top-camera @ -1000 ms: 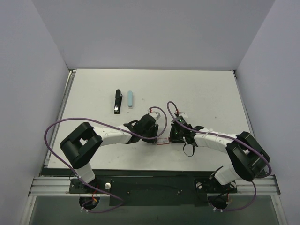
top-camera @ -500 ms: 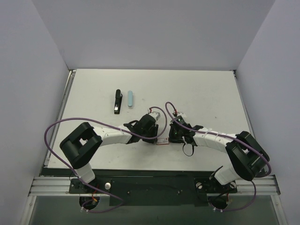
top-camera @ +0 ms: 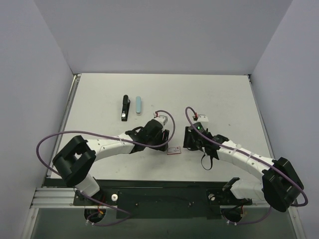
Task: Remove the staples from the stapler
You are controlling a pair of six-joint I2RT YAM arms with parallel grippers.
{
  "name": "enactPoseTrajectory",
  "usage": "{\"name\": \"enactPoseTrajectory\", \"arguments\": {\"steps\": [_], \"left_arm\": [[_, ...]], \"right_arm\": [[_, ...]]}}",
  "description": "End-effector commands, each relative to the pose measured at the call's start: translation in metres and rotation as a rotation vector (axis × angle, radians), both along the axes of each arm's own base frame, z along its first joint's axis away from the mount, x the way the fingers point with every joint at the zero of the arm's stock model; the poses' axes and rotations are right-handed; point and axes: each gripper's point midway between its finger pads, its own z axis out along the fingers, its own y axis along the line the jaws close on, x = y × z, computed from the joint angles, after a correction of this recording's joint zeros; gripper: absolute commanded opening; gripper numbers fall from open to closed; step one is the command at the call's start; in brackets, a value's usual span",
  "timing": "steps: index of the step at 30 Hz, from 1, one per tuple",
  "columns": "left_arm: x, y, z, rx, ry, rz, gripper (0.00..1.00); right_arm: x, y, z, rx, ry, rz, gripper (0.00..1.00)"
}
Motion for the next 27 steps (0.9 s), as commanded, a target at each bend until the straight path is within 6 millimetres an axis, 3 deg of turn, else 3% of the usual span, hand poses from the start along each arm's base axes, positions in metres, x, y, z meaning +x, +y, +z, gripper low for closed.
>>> {"name": "enactPoseTrajectory", "arguments": {"steps": [1, 8, 12, 13, 16, 27], "left_arm": [[0.008, 0.004, 0.031, -0.021, -0.076, 0.024, 0.67], [0.011, 0.013, 0.062, -0.059, -0.147, 0.065, 0.79], [0.016, 0.021, 0.096, -0.080, -0.212, 0.091, 0.84], [0.017, 0.023, 0.102, -0.077, -0.225, 0.101, 0.89], [0.018, 0.031, 0.134, -0.112, -0.277, 0.123, 0.91], [0.015, 0.082, 0.206, -0.066, -0.444, 0.196, 0.93]], "right_arm": [[0.007, -0.019, 0.020, -0.078, -0.059, -0.034, 0.55], [0.011, -0.025, 0.046, -0.085, -0.122, -0.034, 0.80], [0.014, -0.029, 0.066, -0.077, -0.176, -0.044, 0.89], [0.015, -0.029, 0.074, -0.072, -0.194, -0.044, 0.89], [0.017, -0.035, 0.088, -0.091, -0.221, -0.056, 0.91], [0.028, -0.050, 0.148, -0.110, -0.341, -0.128, 0.94]]}}
